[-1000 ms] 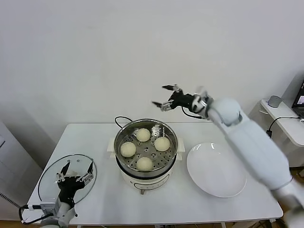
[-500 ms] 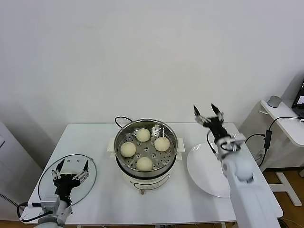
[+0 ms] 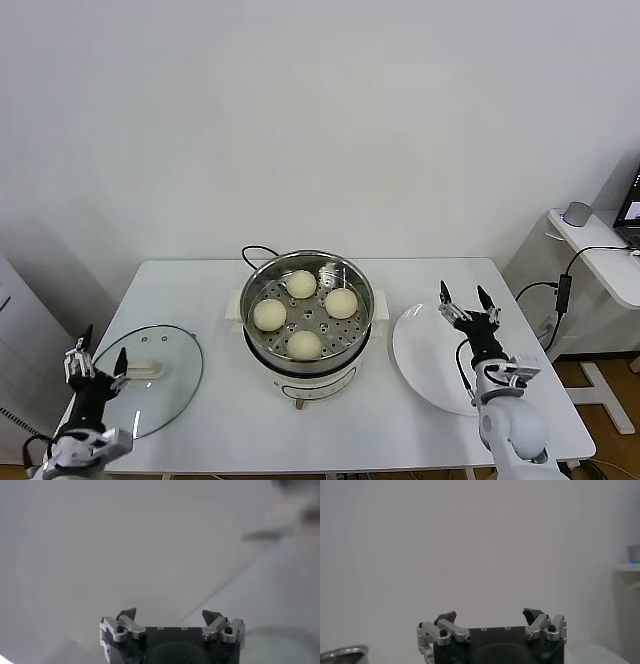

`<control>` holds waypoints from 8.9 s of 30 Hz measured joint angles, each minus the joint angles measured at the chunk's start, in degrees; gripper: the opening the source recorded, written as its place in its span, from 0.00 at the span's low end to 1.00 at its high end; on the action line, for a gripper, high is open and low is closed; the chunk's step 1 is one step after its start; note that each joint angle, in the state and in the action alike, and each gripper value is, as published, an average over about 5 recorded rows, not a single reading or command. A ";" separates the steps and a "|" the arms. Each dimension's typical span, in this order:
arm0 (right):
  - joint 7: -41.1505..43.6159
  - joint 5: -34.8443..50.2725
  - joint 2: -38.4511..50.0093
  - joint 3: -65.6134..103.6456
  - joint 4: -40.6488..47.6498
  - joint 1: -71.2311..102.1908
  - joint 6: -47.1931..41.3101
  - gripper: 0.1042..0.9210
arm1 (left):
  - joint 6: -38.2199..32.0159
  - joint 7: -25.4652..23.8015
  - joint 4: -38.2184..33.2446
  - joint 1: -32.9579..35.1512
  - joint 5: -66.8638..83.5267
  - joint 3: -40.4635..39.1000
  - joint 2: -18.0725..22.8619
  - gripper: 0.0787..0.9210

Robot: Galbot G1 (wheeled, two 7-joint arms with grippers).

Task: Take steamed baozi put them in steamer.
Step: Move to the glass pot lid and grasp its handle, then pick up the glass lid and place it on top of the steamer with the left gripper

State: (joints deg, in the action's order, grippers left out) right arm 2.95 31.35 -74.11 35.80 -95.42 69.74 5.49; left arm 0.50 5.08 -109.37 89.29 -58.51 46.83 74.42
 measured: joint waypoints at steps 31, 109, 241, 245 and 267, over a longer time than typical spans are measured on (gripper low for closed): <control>-1.33 -2.64 -2.67 0.39 3.72 0.56 0.69 0.88 | -2.73 5.80 13.93 -0.81 -11.36 -5.19 -7.17 0.88; -1.20 -5.09 -4.11 -0.76 5.63 0.97 1.77 0.88 | -2.34 5.36 27.88 -15.96 -11.20 -8.87 -7.17 0.43; -0.75 -7.41 -5.62 1.67 5.20 2.62 -0.01 0.88 | 41.69 -24.86 10.36 -34.10 -43.40 -50.94 17.76 0.06; -0.73 -7.50 -5.67 1.67 5.22 2.59 -0.01 0.88 | 41.69 -24.81 10.39 -34.07 -43.39 -50.98 17.76 0.06; -0.70 -7.57 -5.82 1.72 5.24 2.56 0.02 0.88 | 41.68 -21.82 9.82 -32.72 -40.51 -51.50 17.77 0.22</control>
State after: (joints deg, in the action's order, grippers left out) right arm 2.25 23.78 -79.92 37.51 -90.18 72.30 5.50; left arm 42.18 -16.74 -99.55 56.56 -99.01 -4.67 92.19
